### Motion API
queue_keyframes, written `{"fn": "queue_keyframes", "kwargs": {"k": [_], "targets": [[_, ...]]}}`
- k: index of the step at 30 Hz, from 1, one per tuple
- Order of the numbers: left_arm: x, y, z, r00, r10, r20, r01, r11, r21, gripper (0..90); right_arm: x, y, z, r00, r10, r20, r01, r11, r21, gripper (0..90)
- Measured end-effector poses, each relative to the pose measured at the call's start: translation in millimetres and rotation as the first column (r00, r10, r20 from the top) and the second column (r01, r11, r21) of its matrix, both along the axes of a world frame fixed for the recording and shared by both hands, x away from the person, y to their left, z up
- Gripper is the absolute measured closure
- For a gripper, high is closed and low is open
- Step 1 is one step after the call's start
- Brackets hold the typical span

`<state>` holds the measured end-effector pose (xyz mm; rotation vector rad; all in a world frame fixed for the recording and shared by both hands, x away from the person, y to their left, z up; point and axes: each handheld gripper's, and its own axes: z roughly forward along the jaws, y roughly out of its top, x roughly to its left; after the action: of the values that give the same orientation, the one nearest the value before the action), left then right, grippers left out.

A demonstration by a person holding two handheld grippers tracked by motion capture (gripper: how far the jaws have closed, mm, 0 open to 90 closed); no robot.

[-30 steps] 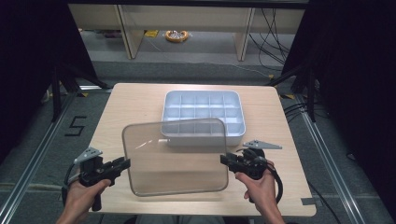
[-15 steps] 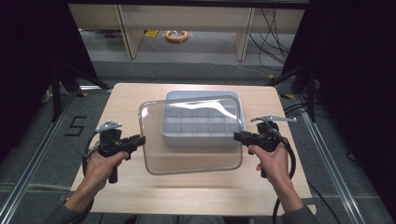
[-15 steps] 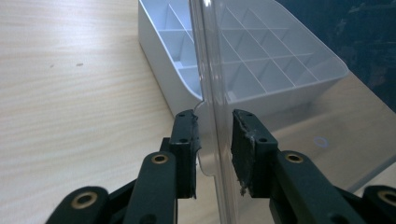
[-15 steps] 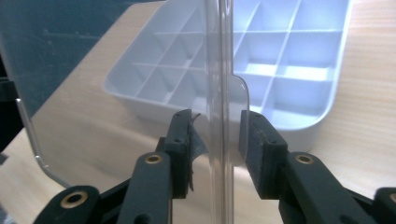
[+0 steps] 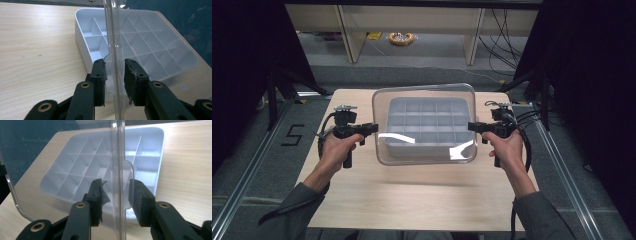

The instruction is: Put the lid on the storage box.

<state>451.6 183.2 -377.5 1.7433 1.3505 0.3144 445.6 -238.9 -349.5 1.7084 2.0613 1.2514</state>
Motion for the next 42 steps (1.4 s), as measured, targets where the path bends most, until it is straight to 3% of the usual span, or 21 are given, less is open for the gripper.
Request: {"fn": "queue_keyframes", "kwargs": {"k": [6,7,15,16,17,18,26,27,28,29,30,31,33,36,37,39,40,41,42], "targets": [[18.2,-8.5,2.5,0.9997,0.012,-0.02,-0.012,0.9999,-0.003,68.7,21.9,-7.8,1.8,1.0,-0.007,-0.004,0.007,1.0,-0.003,63.8],[24.3,-11.4,2.3,0.9995,0.021,-0.023,-0.021,0.9998,-0.004,68.3,26.6,-6.8,2.7,0.9974,-0.045,-0.055,0.047,0.999,0.026,63.6],[45.9,-16.7,3.0,0.9979,0.035,-0.055,-0.035,0.9994,0.001,67.5,44.8,-11.4,-0.9,0.9958,-0.057,-0.072,0.058,0.998,0.023,63.2],[48.3,-17.1,3.3,0.9977,0.039,-0.056,-0.039,0.9992,-0.002,67.5,47.1,-10.4,-0.8,0.9932,-0.075,-0.089,0.079,0.996,0.046,63.1],[50.4,-17.6,3.6,0.9974,0.042,-0.058,-0.042,0.9991,0.0,67.5,49.8,-12.4,-2.0,0.9949,-0.064,-0.079,0.067,0.997,0.038,63.1],[52.5,-18.1,3.9,0.9972,0.043,-0.06,-0.043,0.9991,0.0,67.4,53.7,-10.9,-2.6,0.9899,-0.096,-0.104,0.104,0.992,0.077,63.1],[65.0,-25.1,-0.2,0.9943,0.052,-0.093,-0.052,0.9986,0.006,66.1,65.2,-15.9,-8.2,0.986,-0.115,-0.121,0.123,0.99,0.064,62.5],[66.2,-25.9,-1.3,0.9943,0.057,-0.091,-0.056,0.9984,0.01,66.0,64.9,-13.9,-7.4,0.9806,-0.13,-0.146,0.143,0.986,0.082,62.5],[67.3,-26.7,-2.2,0.9937,0.061,-0.094,-0.06,0.9981,0.01,65.6,67.2,-14.1,-9.1,0.9794,-0.141,-0.145,0.15,0.987,0.053,62.2],[68.5,-26.9,-2.9,0.9934,0.059,-0.098,-0.058,0.9982,0.015,65.6,67.2,-14.1,-9.1,0.9794,-0.141,-0.145,0.15,0.987,0.053,62.2],[69.6,-27.8,-4.4,0.9927,0.062,-0.103,-0.06,0.9981,0.016,65.5,68.7,-16.1,-11.2,0.9832,-0.126,-0.132,0.13,0.991,0.019,62.0],[70.1,-27.7,-4.9,0.992,0.06,-0.111,-0.058,0.998,0.025,64.9,71.6,-14.7,-15.5,0.9853,-0.119,-0.122,0.127,0.99,0.064,61.5],[72.1,-28.2,-8.1,0.9902,0.075,-0.118,-0.074,0.9971,0.02,64.6,73.4,-13.1,-16.3,0.981,-0.13,-0.144,0.137,0.99,0.038,61.1],[74.1,-27.4,-9.5,0.9893,0.077,-0.123,-0.075,0.997,0.019,64.6,75.6,-13.6,-19.3,0.9821,-0.126,-0.14,0.13,0.991,0.025,60.9],[75.3,-28.0,-10.4,0.9881,0.085,-0.128,-0.084,0.9964,0.012,64.6,78.3,-11.6,-21.7,0.9762,-0.149,-0.157,0.151,0.989,-0.002,60.7],[76.2,-28.6,-12.4,0.988,0.087,-0.128,-0.086,0.9962,0.014,64.4,79.5,-11.9,-23.4,0.9773,-0.147,-0.153,0.15,0.989,0.006,60.5],[76.9,-29.4,-13.6,0.9873,0.089,-0.132,-0.088,0.996,0.014,63.7,80.7,-10.5,-26.8,0.969,-0.166,-0.183,0.175,0.984,0.035,60.0],[77.7,-30.1,-14.8,0.987,0.089,-0.134,-0.088,0.996,0.016,63.7,80.7,-10.5,-26.8,0.969,-0.166,-0.183,0.175,0.984,0.035,60.0],[78.6,-31.3,-16.2,0.986,0.09,-0.14,-0.089,0.9959,0.019,62.6,84.2,-8.7,-29.8,0.9602,-0.185,-0.209,0.194,0.981,0.026,59.8]]}}
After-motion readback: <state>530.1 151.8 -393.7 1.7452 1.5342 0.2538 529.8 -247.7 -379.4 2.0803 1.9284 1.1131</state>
